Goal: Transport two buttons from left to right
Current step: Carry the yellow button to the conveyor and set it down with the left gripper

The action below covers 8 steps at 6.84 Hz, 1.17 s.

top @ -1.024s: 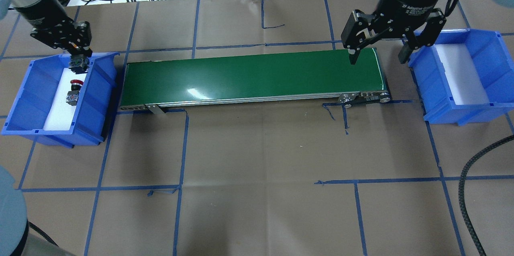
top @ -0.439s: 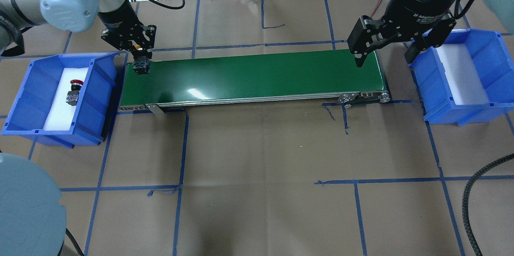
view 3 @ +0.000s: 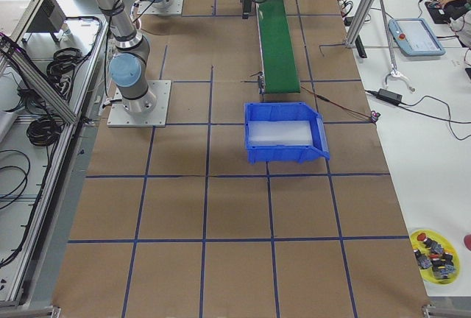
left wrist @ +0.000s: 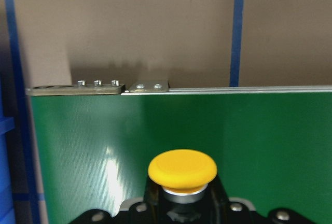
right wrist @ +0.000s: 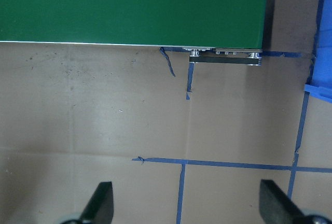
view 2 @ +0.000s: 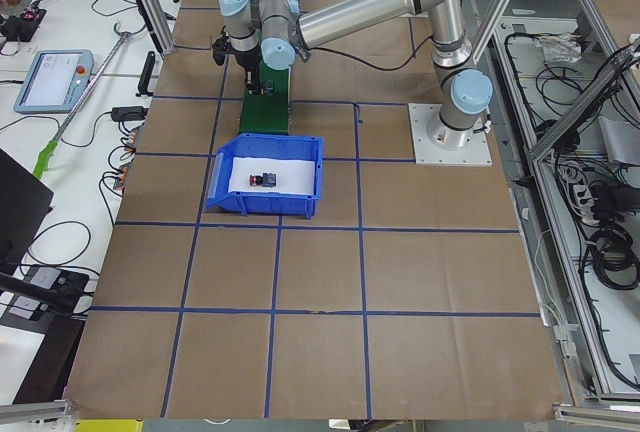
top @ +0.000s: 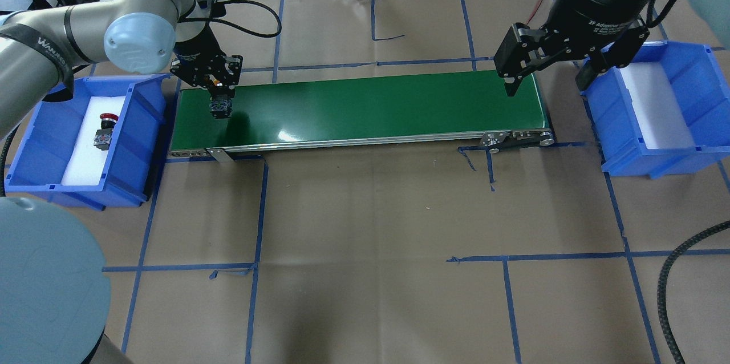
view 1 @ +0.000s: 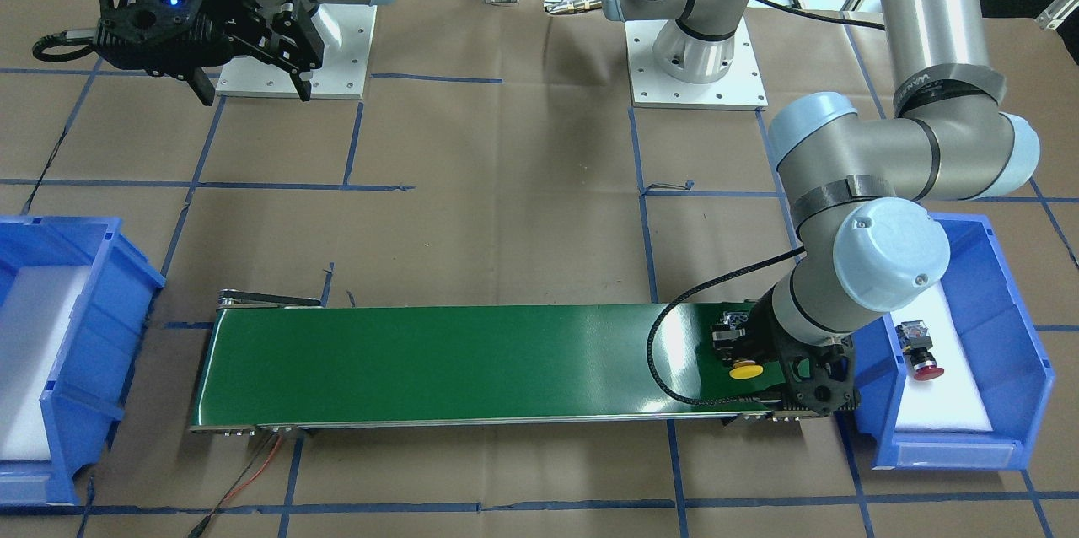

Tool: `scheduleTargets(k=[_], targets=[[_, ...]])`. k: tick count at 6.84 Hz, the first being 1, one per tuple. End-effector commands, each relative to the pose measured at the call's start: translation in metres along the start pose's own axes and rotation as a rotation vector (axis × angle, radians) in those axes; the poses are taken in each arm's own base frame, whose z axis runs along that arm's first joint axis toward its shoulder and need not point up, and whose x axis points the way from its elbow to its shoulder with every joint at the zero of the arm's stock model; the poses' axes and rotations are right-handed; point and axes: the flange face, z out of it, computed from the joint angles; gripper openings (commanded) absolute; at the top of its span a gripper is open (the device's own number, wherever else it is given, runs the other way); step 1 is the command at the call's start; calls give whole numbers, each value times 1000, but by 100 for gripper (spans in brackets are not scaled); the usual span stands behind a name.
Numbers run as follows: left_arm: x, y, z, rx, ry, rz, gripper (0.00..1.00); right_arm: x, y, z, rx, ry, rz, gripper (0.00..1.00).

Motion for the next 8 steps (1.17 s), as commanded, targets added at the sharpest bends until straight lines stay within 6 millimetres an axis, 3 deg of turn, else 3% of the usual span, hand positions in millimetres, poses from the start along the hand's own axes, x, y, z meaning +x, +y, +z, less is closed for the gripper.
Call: scheduleTargets(k=[1,2,3,6,8], targets=[[0,1,17,-13,0,0,19,-1,1,3,-9,-1,0,100],[1,-1,22,-19,9,-3,84,-1,2,2,-7,-1,0,100],[1,-4,18,-10,10,-5,99,-1,1,4,-10,-1,0,100],[-2,-3,-17,35,-3,-5,100,2,-6,1,12,-11,7,100],[-3,18,-60,43,-2,-11,100,0,-12,-3,77,-13,14,100]])
